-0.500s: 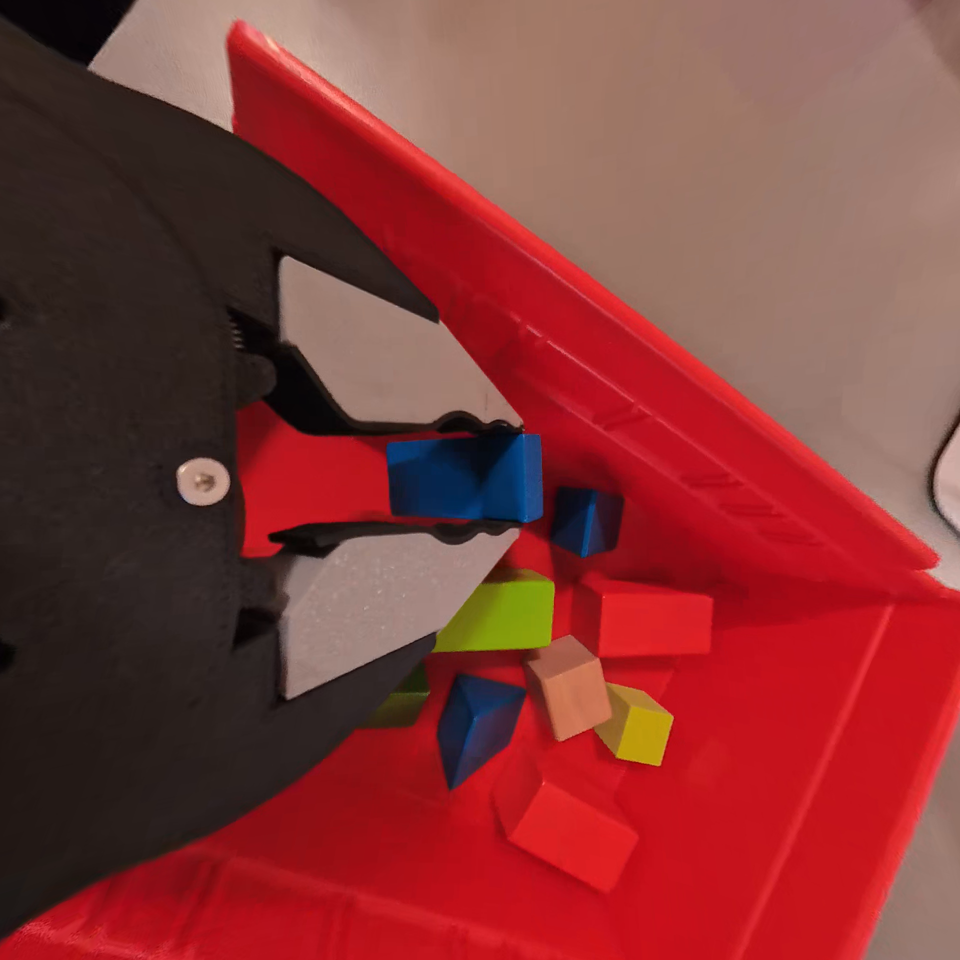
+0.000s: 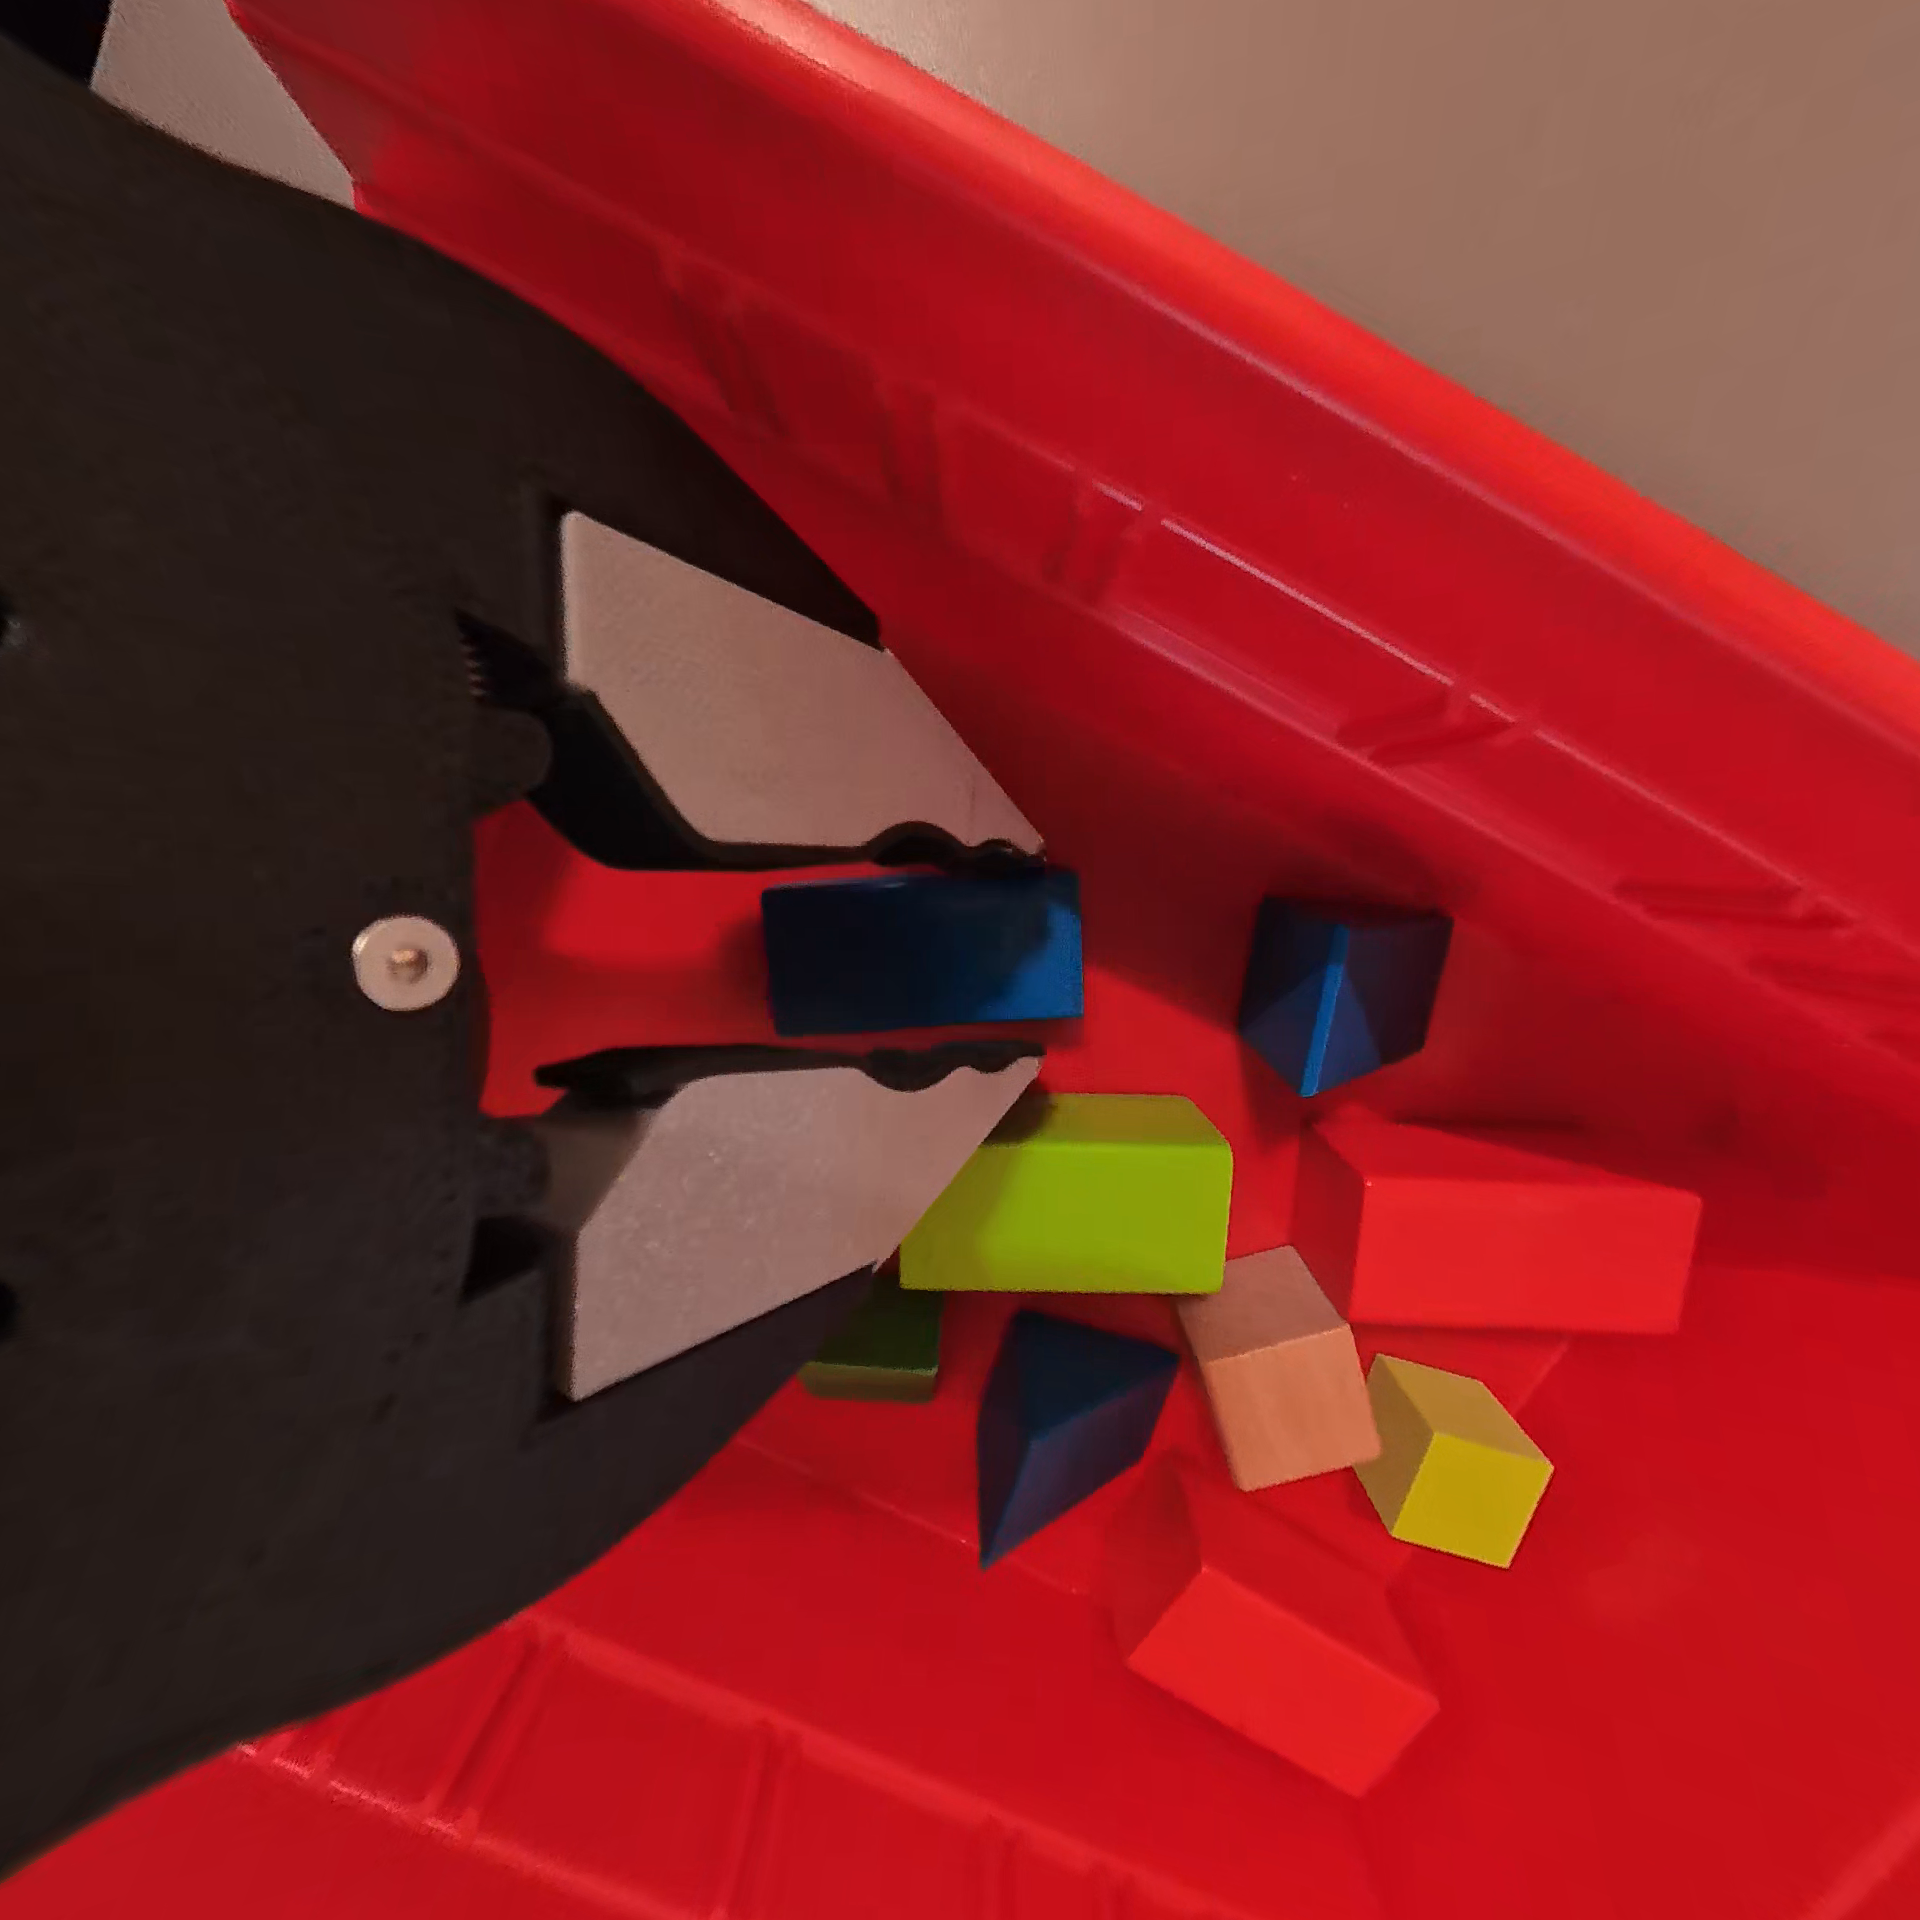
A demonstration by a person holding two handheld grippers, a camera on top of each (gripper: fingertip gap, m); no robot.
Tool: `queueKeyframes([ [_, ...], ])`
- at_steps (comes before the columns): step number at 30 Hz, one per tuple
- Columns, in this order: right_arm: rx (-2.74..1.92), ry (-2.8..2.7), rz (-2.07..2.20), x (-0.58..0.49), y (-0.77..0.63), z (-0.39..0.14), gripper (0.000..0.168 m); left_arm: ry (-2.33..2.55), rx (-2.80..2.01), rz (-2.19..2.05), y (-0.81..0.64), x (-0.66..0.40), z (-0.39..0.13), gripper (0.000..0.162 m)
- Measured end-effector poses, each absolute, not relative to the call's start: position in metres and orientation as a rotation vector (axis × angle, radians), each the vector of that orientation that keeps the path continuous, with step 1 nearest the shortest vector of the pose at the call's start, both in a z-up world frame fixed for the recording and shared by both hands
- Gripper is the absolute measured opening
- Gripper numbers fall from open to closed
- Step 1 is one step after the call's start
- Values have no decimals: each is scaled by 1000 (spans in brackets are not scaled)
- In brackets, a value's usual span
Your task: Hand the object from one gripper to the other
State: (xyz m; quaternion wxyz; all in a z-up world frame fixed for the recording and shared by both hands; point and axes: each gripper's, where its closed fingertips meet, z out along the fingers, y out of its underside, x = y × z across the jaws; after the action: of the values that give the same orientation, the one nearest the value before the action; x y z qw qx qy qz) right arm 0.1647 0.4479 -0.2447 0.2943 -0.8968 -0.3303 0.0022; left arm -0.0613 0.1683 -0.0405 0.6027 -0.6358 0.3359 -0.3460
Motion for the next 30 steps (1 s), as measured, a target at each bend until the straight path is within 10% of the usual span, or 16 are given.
queueKeyframes([
  [16,-2291,-800,102,165,446,-215,31,750,-1462,-768,170,-76,-34,39],
  [30,-1672,-691,394,123,390,-54,33,638,-1448,-692,181,-115,-21,39],
])
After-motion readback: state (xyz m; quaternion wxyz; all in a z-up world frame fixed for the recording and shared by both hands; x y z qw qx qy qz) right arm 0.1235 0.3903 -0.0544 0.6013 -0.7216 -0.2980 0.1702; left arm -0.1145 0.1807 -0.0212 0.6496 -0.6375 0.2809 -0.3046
